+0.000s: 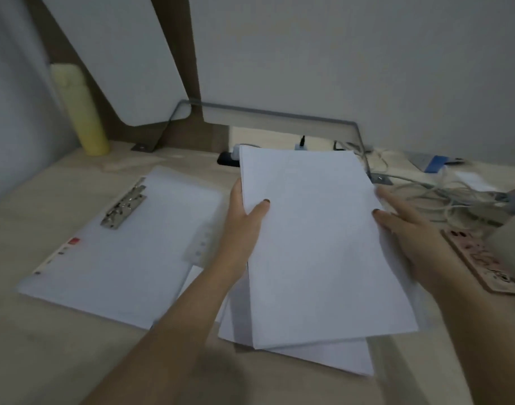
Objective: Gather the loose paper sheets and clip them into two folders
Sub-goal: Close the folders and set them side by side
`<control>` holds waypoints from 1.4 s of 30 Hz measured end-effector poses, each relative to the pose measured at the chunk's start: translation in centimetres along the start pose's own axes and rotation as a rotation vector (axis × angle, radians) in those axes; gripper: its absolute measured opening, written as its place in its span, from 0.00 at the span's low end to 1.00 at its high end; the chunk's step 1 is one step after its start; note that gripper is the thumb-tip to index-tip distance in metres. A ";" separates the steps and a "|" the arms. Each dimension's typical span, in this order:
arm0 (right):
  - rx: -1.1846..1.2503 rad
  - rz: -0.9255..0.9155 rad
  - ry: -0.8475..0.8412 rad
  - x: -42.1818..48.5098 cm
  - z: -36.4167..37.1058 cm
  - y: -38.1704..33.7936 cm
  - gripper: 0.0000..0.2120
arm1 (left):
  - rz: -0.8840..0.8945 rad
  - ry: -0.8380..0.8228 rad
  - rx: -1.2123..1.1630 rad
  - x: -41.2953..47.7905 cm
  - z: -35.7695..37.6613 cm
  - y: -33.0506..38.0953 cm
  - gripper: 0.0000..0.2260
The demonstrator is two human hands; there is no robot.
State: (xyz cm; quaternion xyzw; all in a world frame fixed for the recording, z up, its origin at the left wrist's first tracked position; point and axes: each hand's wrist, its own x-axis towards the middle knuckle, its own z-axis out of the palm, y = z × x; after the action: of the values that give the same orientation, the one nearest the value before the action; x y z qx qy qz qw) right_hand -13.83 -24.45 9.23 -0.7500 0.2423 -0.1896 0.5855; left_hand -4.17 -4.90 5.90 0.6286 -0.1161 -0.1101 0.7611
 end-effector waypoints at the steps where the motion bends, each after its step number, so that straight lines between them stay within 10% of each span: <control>1: 0.024 0.036 -0.015 0.1 1.1 0.4 0.22 | 0.001 0.013 0.011 0.1 -1.0 -0.2 0.22; 18: 0.222 0.297 -0.521 -0.3 14.2 2.7 0.11 | -0.128 0.182 0.195 1.1 -14.9 -1.3 0.20; 27: 0.173 0.280 -0.334 -0.4 18.9 3.8 0.09 | 0.000 0.554 0.770 3.4 -22.8 -0.6 0.15; 42: 0.221 0.266 -0.316 -1.0 22.5 4.9 0.11 | -0.424 0.237 0.588 2.1 -25.3 0.2 0.14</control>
State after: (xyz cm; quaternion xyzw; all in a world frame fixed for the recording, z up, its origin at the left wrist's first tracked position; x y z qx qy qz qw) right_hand -2.51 -7.15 -1.00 -0.6633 0.2221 -0.0164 0.7144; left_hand 5.80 18.08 1.54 0.8386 0.0787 -0.1538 0.5166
